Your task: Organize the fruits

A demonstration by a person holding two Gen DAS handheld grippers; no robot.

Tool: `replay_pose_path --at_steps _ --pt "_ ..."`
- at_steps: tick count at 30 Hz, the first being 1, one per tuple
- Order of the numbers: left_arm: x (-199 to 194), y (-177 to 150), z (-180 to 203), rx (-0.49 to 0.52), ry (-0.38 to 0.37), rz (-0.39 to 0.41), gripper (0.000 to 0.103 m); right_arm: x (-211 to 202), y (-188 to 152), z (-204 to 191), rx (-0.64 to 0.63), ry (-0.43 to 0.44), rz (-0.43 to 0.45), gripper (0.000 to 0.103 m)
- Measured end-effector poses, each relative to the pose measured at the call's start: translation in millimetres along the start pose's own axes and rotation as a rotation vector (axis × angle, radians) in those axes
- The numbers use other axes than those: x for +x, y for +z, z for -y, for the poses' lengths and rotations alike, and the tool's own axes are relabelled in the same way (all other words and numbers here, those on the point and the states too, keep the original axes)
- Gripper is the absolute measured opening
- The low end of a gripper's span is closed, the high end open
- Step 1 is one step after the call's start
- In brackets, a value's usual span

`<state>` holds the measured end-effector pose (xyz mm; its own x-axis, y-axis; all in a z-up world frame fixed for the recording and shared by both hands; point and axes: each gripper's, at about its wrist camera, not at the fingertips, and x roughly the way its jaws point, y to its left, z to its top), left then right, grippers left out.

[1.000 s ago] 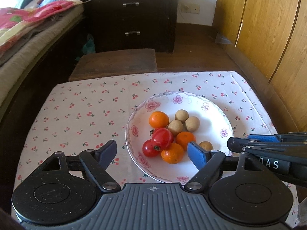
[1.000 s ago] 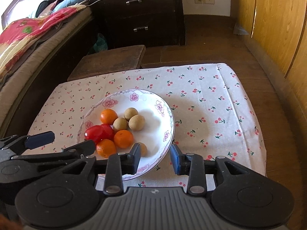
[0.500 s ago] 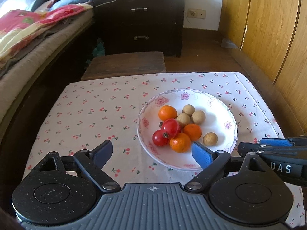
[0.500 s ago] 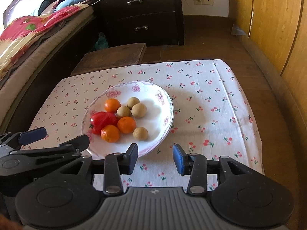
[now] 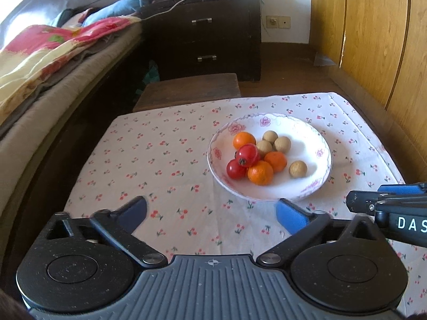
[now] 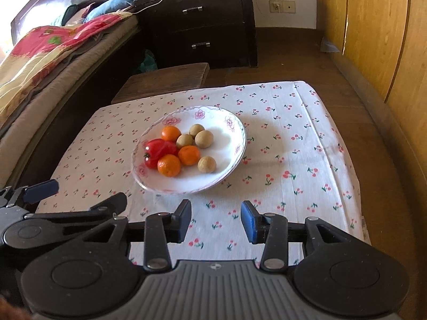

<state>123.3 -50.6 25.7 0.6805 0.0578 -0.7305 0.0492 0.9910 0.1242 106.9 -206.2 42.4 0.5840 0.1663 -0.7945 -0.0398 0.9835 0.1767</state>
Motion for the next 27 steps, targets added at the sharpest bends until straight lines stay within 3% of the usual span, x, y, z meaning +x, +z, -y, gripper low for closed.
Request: replay_pose_path --at_steps 14,22,27 --pt "-26 -22 -4 -0.017 -0.040 0.030 0.103 -23 -26 -2 0.002 0.003 0.015 0.042" --pt "-33 -34 -12 -0.071 -0.066 -0.001 0.103 -34 -40 -2 0.009 0.007 0.018 0.042" --pt "-37 -43 -10 -0.052 -0.037 -0.011 0.103 -37 -48 -4 0.009 0.008 0.007 0.042"
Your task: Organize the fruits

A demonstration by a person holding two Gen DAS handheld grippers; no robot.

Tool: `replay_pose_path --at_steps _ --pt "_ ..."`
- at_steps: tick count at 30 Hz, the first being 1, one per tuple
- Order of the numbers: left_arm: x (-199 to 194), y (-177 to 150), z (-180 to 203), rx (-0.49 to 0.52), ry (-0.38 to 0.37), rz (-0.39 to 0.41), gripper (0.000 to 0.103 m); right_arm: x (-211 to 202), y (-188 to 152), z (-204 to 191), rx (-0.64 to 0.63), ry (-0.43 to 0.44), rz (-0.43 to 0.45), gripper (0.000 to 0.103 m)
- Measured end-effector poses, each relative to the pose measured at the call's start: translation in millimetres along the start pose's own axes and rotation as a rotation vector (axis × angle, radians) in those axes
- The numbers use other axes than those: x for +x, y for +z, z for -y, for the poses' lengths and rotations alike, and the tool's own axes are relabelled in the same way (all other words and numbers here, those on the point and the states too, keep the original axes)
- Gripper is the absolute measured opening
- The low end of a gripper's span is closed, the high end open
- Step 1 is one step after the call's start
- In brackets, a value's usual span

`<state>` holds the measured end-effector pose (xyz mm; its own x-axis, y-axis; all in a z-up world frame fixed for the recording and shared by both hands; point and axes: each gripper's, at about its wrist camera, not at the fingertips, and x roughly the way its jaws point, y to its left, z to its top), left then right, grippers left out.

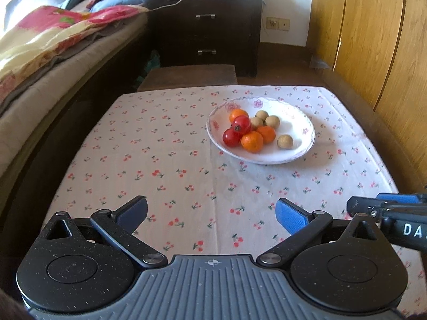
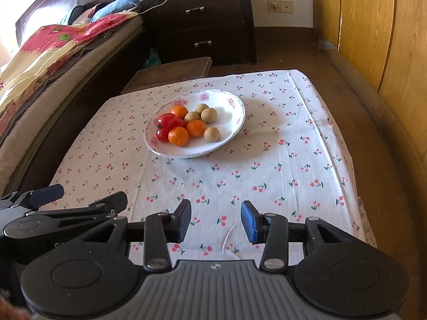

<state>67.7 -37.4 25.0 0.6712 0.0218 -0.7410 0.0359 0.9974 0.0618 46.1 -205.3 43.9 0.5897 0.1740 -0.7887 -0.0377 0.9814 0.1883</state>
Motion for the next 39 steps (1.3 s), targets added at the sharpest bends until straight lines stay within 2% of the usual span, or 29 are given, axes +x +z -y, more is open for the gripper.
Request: replay_pose_path --at_steps 5,12,39 --pt "-3 -7 10 0.076 0.072 -0.020 0.103 -2 -8 -4 -0.009 0.003 -0.007 0.042" --pt "-8 -14 8 0.052 0.003 -0.037 0.103 -7 -16 -5 -0.005 -0.001 -0.011 0.042" --pt "-22 -22 -2 0.017 -0.010 -0.034 0.103 -17 -33 -11 -0.012 -0.001 -0.018 0.047"
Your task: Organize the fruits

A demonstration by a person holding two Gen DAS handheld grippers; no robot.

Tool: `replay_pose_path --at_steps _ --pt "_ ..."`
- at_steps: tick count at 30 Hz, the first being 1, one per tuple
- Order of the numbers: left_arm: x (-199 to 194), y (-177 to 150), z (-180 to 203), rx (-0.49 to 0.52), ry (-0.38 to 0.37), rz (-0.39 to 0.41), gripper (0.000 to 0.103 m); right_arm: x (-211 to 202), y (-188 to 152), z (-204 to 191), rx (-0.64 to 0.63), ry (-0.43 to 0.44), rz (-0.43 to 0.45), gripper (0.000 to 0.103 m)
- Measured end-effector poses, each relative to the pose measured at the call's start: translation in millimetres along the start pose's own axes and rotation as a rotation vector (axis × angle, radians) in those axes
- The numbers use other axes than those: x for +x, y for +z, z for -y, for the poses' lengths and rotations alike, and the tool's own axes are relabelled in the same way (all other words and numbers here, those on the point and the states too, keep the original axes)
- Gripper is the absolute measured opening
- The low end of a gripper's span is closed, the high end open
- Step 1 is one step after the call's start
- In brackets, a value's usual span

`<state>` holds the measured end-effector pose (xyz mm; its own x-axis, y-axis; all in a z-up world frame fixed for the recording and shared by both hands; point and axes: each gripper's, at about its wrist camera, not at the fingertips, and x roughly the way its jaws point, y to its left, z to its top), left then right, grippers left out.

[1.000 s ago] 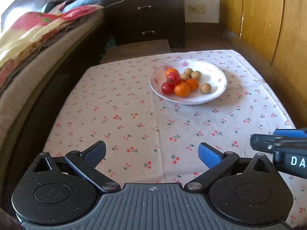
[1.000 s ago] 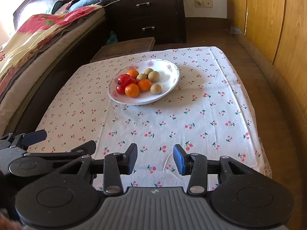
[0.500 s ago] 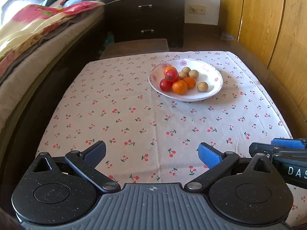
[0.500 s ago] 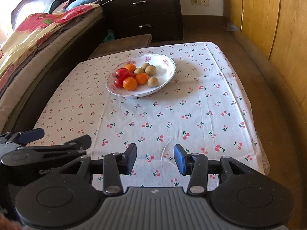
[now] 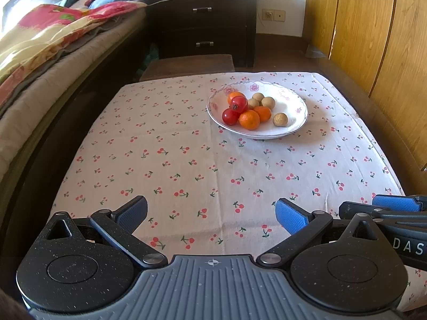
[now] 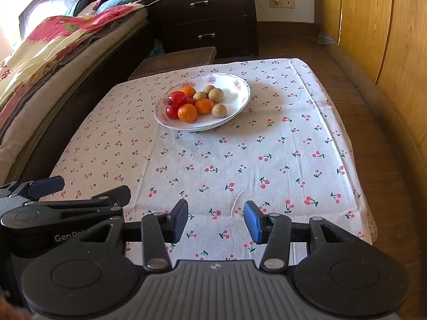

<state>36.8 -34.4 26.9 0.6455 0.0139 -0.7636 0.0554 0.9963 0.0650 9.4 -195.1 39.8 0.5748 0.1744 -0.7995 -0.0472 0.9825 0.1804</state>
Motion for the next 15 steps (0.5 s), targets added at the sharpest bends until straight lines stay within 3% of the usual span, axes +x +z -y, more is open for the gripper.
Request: replay_pose_path --at_steps 15 --pt "-0.9 -0.7 -0.7 -0.007 -0.001 0.000 0.103 0.9 -0.4 -1.4 -0.008 0.003 -0.002 0.047"
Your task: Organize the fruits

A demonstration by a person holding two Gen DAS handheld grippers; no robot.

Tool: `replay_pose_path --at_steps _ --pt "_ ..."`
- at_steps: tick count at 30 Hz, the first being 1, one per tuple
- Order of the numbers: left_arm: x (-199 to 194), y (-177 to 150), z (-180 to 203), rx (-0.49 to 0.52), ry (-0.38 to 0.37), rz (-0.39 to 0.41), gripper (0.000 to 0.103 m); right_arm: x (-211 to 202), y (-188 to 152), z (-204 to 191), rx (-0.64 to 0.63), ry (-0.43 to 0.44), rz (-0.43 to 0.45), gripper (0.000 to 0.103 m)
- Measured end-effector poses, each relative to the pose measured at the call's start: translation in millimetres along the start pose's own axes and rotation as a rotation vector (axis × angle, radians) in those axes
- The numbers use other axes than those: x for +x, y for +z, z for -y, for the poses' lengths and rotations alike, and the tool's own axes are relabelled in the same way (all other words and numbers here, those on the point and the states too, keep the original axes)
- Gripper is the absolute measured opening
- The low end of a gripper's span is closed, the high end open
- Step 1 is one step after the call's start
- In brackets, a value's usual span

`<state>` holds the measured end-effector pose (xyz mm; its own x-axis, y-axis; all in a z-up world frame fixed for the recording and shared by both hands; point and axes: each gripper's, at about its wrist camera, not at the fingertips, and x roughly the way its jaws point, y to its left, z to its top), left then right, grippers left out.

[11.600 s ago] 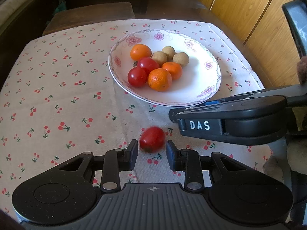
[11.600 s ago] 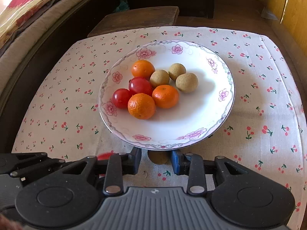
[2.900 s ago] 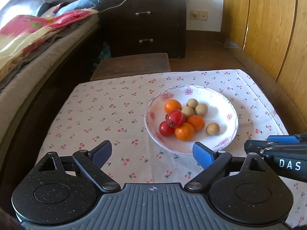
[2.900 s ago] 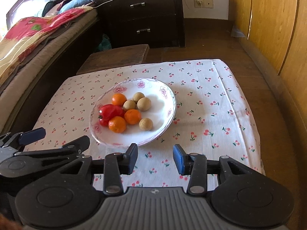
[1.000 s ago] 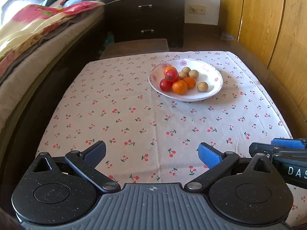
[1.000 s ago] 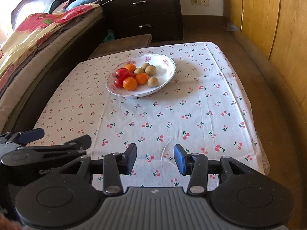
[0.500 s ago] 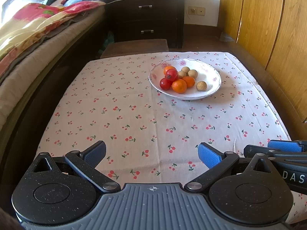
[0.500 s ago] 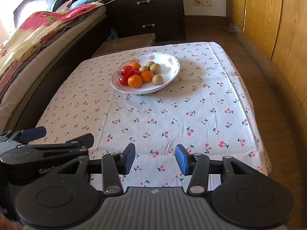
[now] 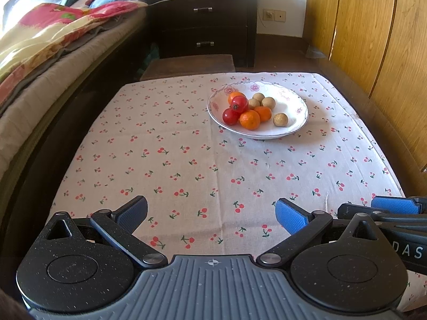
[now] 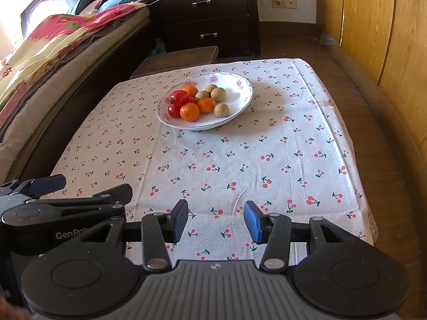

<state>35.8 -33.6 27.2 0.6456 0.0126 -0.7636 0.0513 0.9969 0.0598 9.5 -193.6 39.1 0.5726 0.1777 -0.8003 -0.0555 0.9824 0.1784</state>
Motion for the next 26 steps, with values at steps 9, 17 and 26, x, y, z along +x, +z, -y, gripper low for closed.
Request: replay_pose_path --at_steps 9,17,26 --pt "0.6 -1.1 -1.5 -0.007 0.002 -0.006 0.103 0.1 -0.4 -1.5 -0.006 -0.001 -0.004 0.047" --pt "-0.5 -4.3 -2.2 -0.005 0.004 -0.012 0.103 0.1 -3.5 -2.8 -0.013 -0.001 -0.012 0.047" --pt "0.7 -4.2 -3.3 -0.016 0.027 -0.012 0.103 0.0 -2.9 -1.9 -0.005 0.006 -0.010 0.047"
